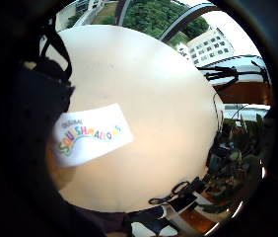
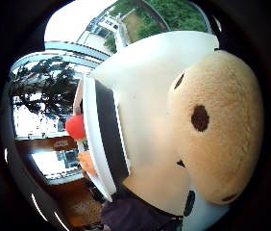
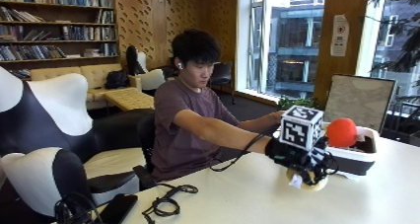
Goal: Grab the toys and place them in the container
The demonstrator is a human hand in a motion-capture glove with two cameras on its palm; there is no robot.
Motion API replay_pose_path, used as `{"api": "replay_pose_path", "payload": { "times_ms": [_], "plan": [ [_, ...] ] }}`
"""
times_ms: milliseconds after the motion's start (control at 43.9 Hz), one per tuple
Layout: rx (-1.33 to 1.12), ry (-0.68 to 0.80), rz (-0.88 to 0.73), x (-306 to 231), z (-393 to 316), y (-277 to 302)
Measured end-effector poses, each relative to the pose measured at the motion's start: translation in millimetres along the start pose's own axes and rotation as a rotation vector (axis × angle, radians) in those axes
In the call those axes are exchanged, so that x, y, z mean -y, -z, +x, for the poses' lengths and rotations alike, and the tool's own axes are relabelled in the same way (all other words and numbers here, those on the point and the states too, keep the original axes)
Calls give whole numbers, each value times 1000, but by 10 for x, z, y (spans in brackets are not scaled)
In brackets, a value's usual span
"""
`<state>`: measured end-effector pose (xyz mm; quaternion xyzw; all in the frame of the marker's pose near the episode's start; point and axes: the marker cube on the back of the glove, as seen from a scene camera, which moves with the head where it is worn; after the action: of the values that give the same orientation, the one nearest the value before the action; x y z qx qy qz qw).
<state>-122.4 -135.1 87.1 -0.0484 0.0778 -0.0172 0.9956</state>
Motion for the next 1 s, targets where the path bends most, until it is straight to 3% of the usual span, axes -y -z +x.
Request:
{"api": "replay_pose_path", "payload": {
  "times_ms": [274,547,775,843,889,1003],
  "plan": [
    [-40,61,116,-373,-396,1194],
    [-104,202,177,-661,-1071,1680],
    [-214,297,161,-706,-1351,1653],
    [-228,243,139,-658,-1350,1557],
    [-219,183,79,-625,-1355,1446],
    [-227,193,-132,-595,-1371,1067]
  ]
}}
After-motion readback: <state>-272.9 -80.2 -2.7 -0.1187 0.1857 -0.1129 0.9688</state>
